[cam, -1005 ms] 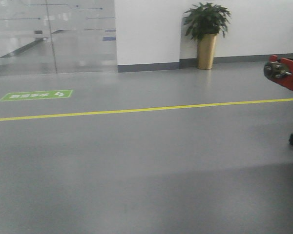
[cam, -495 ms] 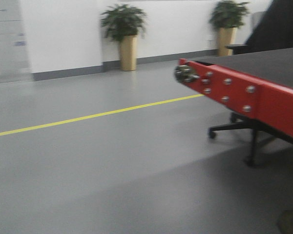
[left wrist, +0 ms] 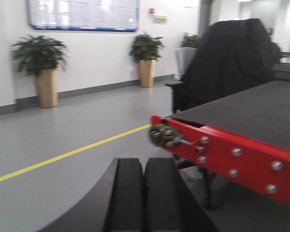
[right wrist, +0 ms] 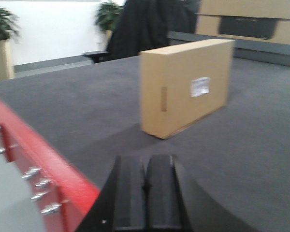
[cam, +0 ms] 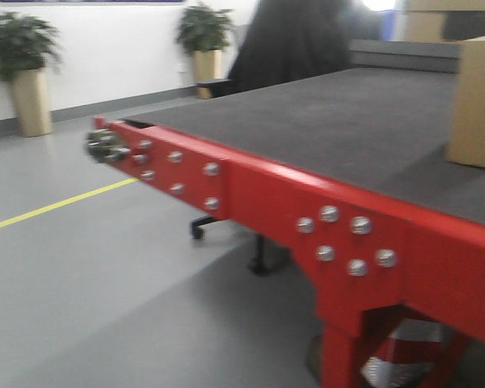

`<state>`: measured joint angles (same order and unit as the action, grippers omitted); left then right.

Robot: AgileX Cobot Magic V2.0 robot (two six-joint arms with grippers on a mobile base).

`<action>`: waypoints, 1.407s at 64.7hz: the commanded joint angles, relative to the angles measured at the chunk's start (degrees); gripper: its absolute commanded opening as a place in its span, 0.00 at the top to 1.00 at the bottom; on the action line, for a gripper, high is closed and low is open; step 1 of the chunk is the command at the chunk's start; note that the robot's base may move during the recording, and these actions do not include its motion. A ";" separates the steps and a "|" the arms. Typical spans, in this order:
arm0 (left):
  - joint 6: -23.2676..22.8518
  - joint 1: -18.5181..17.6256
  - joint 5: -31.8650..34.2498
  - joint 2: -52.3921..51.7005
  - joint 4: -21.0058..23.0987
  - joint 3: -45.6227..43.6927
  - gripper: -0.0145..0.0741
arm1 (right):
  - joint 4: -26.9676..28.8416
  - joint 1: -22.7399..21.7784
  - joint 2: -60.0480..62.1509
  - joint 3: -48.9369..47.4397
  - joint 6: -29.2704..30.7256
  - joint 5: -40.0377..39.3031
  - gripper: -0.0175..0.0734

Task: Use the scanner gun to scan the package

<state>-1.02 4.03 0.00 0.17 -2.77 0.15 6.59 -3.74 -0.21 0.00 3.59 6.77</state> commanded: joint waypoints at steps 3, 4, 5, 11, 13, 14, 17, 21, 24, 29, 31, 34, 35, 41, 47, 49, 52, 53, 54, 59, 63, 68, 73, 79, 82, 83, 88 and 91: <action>-0.09 -0.38 1.03 -0.17 -0.05 -0.15 0.96 | 0.13 -0.26 0.21 0.00 0.27 -0.85 0.98; -0.09 -0.38 1.03 -0.17 -0.05 -0.15 0.96 | 0.13 -0.26 0.21 0.00 0.27 -0.85 0.98; -0.09 -0.38 1.03 -0.17 -0.05 -0.15 0.96 | 0.13 -0.26 0.21 0.00 0.27 -0.85 0.98; -0.09 -0.38 1.03 -0.17 -0.05 -0.15 0.96 | 0.13 -0.26 0.21 0.00 0.27 -0.85 0.98; -0.09 -0.38 1.03 -0.17 -0.05 -0.15 0.96 | 0.13 -0.26 0.21 0.00 0.27 -0.85 0.98; -0.09 -0.38 1.03 -0.17 -0.05 -0.15 0.96 | 0.13 -0.26 0.21 0.00 0.27 -0.85 0.98; -0.09 -0.38 1.03 -0.17 -0.05 -0.15 0.96 | 0.13 -0.26 0.21 0.00 0.27 -0.85 0.98; -0.09 -1.12 1.03 -0.17 -0.05 -0.15 0.96 | 0.13 -0.26 0.21 0.00 0.27 -0.85 0.98; -0.09 -2.15 1.03 -0.17 -0.05 -0.15 0.96 | 0.13 -0.26 0.21 0.00 0.27 -0.85 0.98; -0.09 -3.91 1.03 -0.17 -0.05 -0.15 0.96 | 0.13 -0.26 0.21 0.00 0.27 -0.85 0.98; -0.09 -4.37 1.03 -0.17 -0.05 -0.15 0.96 | 0.13 -0.26 0.21 0.00 0.27 -0.85 0.98; -0.09 -4.76 1.03 -0.17 -0.05 -0.15 0.96 | 0.13 -0.26 0.21 0.00 0.27 -0.85 0.98; -0.09 -4.76 1.03 -0.17 -0.05 -0.15 0.96 | 0.13 -0.26 0.21 0.00 0.27 -0.85 0.98; -0.09 -4.58 1.03 -0.17 -0.05 -0.15 0.96 | 0.13 -0.26 0.21 0.00 0.27 -0.85 0.98; -0.09 -4.58 1.03 -0.17 -0.05 -0.15 0.96 | 0.13 -0.26 0.21 0.00 0.27 -0.85 0.98; -0.09 -4.58 1.03 -0.17 -0.05 -0.15 0.96 | 0.13 -0.26 0.21 0.00 0.27 -0.85 0.98; -0.09 -4.58 1.03 -0.17 -0.05 -0.15 0.96 | 0.13 -0.26 0.21 0.00 0.27 -0.85 0.98; -0.09 -4.58 1.03 -0.17 -0.05 -0.15 0.96 | 0.13 -0.26 0.21 0.00 0.27 -0.85 0.98; -0.09 -4.58 1.03 -0.17 -0.05 -0.15 0.96 | 0.13 -0.26 0.21 0.00 0.27 -0.85 0.98; -0.09 -4.58 1.03 -0.17 -0.05 -0.15 0.96 | 0.13 -0.26 0.21 0.00 0.27 -0.85 0.98; -0.09 -4.58 1.03 -0.17 -0.05 -0.15 0.96 | 0.13 -0.26 0.21 0.00 0.27 -0.85 0.98; -0.09 -4.58 1.03 -0.17 -0.05 -0.15 0.96 | 0.13 -0.26 0.21 0.00 0.27 -0.85 0.98; -0.09 -4.58 1.03 -0.17 -0.05 -0.15 0.96 | 0.13 -0.26 0.21 0.00 0.27 -0.85 0.98; -0.09 -4.58 1.03 -0.17 -0.05 -0.15 0.96 | 0.13 -0.26 0.21 0.00 0.27 -0.85 0.98; -0.09 -4.58 1.03 -0.17 -0.05 -0.15 0.96 | 0.13 -0.26 0.21 0.00 0.27 -0.85 0.98; -0.09 -4.58 1.03 -0.17 -0.05 -0.15 0.96 | 0.13 -0.26 0.21 0.00 0.27 -0.85 0.98; -0.09 -4.58 1.03 -0.17 -0.05 -0.15 0.96 | 0.13 -0.16 0.21 0.00 0.27 -0.85 0.98; -0.09 -4.58 1.03 -0.17 -0.05 -0.15 0.96 | 0.13 -0.16 0.21 0.00 0.27 -0.85 0.98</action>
<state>-1.02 -0.30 0.00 0.17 -2.77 0.15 6.59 -3.74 -0.21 0.00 3.59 6.77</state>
